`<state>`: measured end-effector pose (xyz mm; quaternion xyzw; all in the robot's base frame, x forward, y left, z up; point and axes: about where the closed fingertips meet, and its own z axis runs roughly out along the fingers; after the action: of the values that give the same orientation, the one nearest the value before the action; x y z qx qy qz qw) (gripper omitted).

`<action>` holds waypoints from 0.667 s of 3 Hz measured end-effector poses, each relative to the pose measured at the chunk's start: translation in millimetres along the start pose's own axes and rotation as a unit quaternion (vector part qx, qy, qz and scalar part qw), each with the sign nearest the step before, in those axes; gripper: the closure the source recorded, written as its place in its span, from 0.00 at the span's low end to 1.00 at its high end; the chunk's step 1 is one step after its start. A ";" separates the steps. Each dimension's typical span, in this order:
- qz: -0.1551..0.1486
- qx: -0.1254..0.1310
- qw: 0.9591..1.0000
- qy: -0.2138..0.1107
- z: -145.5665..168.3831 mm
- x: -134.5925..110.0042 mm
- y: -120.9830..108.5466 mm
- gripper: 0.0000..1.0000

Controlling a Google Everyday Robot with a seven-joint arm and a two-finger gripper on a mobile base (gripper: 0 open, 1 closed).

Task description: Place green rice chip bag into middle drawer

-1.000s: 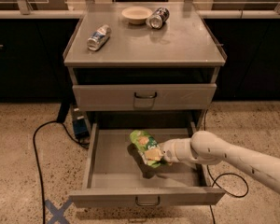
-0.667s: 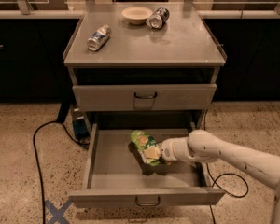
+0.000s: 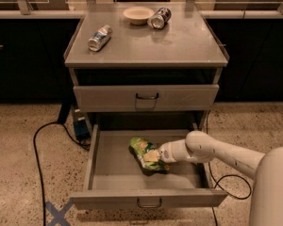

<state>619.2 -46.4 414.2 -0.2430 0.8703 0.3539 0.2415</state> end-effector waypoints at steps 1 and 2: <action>0.014 -0.012 1.000 0.011 6.5 5.9 -4.5 1.00; 0.020 -0.021 0.999 0.015 7.2 8.2 -5.9 0.82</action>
Offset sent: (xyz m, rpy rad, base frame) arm -0.0024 -0.0101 -0.0374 0.0803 0.1379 0.0382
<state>618.2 -46.9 401.9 -0.2360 0.8706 0.3734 0.2165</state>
